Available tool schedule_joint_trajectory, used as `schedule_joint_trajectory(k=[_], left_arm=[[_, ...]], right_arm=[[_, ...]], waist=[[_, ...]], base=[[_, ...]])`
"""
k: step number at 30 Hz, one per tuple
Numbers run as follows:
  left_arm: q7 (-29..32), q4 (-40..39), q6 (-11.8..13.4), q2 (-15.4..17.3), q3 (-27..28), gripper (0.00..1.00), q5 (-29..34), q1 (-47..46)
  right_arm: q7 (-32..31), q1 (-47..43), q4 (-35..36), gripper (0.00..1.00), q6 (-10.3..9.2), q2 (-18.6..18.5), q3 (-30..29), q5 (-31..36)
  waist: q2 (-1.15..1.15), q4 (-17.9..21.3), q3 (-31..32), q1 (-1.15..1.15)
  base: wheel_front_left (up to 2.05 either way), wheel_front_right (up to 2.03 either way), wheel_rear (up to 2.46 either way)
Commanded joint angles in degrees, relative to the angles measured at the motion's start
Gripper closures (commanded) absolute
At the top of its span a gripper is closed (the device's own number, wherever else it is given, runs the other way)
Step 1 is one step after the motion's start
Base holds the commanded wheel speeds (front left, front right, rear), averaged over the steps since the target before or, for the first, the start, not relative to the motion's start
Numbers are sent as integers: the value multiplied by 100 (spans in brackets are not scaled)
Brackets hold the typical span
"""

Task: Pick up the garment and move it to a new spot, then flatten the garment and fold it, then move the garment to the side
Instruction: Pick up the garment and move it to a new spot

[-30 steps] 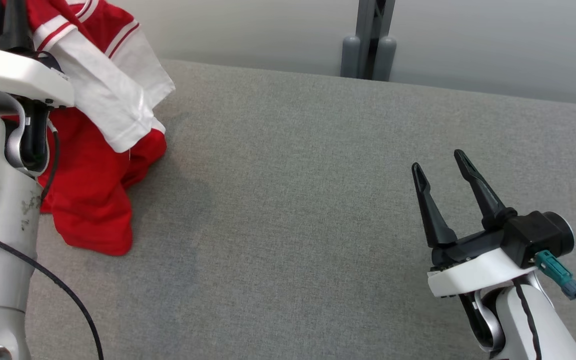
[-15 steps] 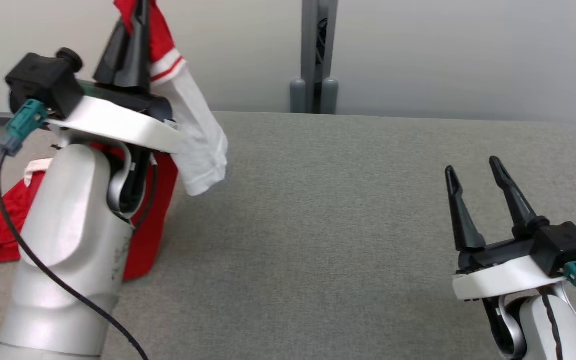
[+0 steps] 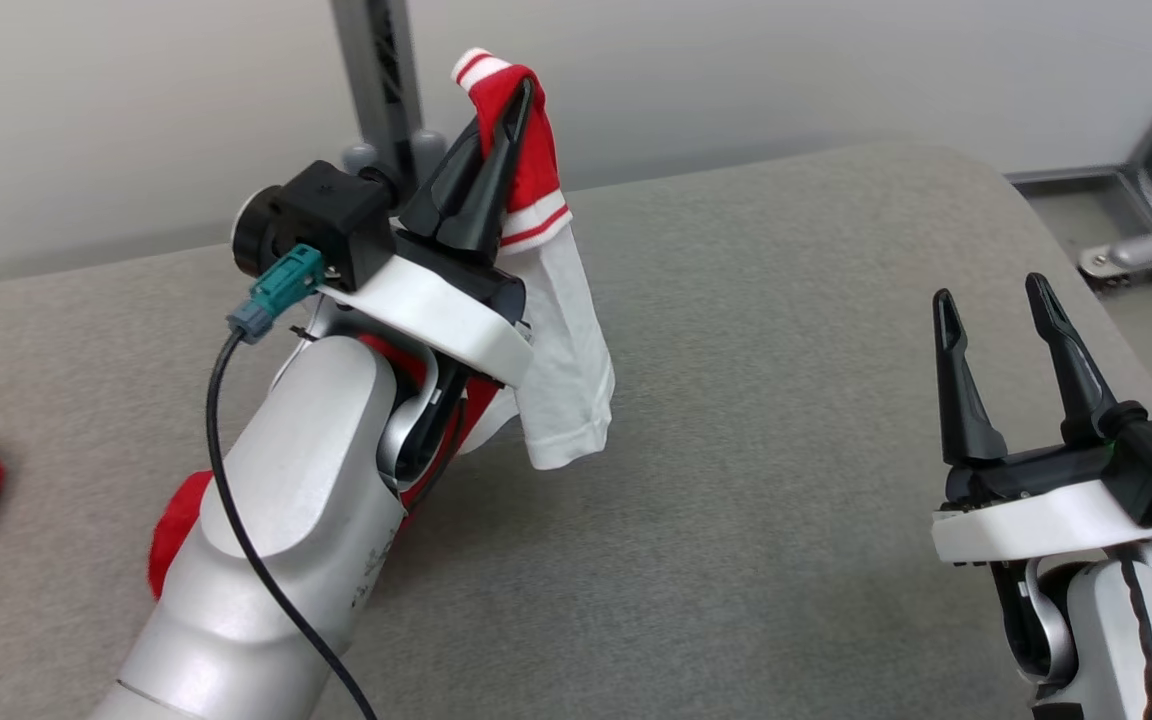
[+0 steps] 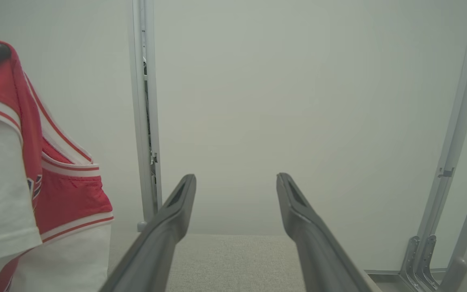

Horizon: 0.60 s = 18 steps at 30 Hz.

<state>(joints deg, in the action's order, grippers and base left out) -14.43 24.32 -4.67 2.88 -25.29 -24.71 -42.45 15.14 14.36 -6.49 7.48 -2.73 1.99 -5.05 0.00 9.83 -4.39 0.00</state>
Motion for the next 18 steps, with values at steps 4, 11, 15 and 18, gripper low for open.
schedule_joint_trajectory(k=[4,11,15,18], left_arm=[[-55,268,134,11,-268,100,-22,-69],[-73,684,288,12,-654,100,-98,-182],[-74,736,387,15,-766,75,-198,-140],[-72,842,405,17,-891,0,-241,-37]], right_arm=[[15,101,-24,0,3,-34,-18,-147],[15,75,-53,0,3,-28,-18,-440],[16,51,-76,0,3,-27,-18,-532],[15,46,-68,0,3,-25,-46,-575]], waist=[[0,1120,-485,0],[0,1955,-764,0],[0,2166,-820,0],[0,2183,-841,0]], base=[[0,0,0],[0,0,0],[0,0,0],[0,0,0]])
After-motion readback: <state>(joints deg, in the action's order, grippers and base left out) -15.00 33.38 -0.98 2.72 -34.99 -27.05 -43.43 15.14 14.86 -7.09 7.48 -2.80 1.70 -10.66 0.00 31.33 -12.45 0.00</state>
